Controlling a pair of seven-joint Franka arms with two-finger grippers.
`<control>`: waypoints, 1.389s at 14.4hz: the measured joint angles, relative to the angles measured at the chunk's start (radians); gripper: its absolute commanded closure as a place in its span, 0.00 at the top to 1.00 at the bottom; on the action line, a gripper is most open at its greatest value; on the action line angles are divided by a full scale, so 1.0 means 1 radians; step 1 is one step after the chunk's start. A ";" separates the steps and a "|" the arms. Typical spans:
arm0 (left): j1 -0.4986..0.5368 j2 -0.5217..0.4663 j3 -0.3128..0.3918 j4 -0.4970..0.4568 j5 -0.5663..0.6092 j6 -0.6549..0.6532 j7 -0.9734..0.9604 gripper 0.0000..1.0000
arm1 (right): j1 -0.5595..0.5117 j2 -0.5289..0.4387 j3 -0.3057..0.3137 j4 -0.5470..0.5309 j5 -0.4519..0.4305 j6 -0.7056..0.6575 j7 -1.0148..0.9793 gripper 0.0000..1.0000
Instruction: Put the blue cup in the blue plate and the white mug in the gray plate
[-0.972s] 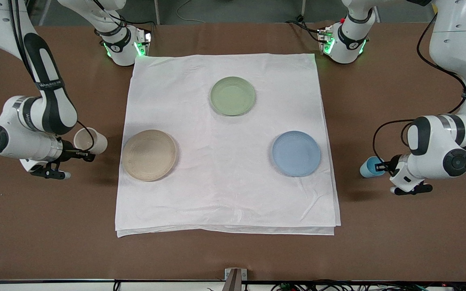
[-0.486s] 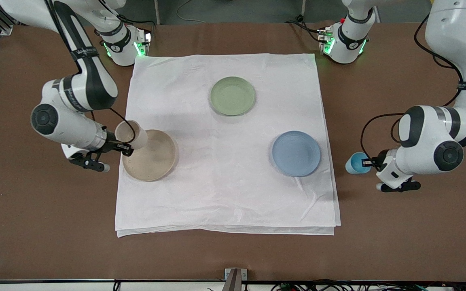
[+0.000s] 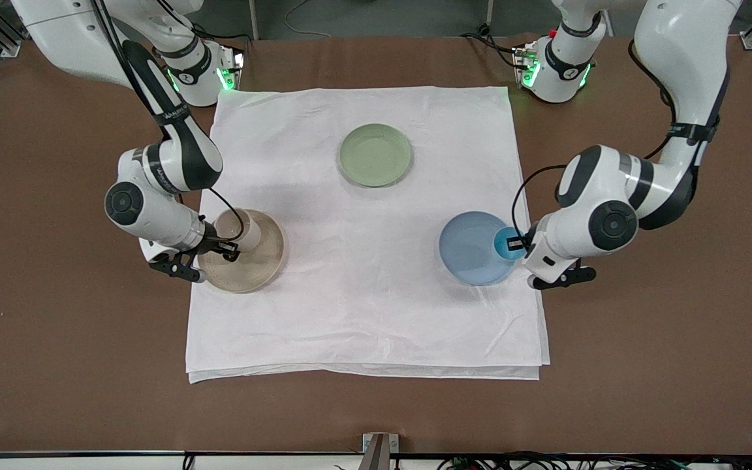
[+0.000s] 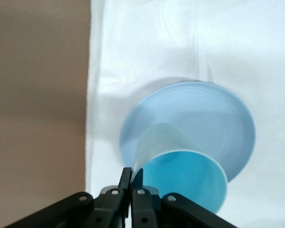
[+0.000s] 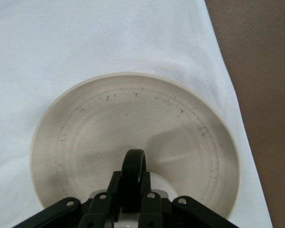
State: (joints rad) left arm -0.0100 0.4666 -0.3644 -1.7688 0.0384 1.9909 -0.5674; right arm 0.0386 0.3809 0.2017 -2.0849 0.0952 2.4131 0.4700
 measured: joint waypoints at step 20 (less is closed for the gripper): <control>0.135 -0.302 0.018 0.230 0.062 -0.232 0.200 1.00 | -0.292 -0.257 -0.030 0.518 -0.098 -0.941 -0.496 1.00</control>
State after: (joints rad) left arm 0.1247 0.1642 -0.3467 -1.5392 0.1001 1.7586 -0.3670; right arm -0.2539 0.1236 0.1719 -1.5666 -0.0023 1.4720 -0.0258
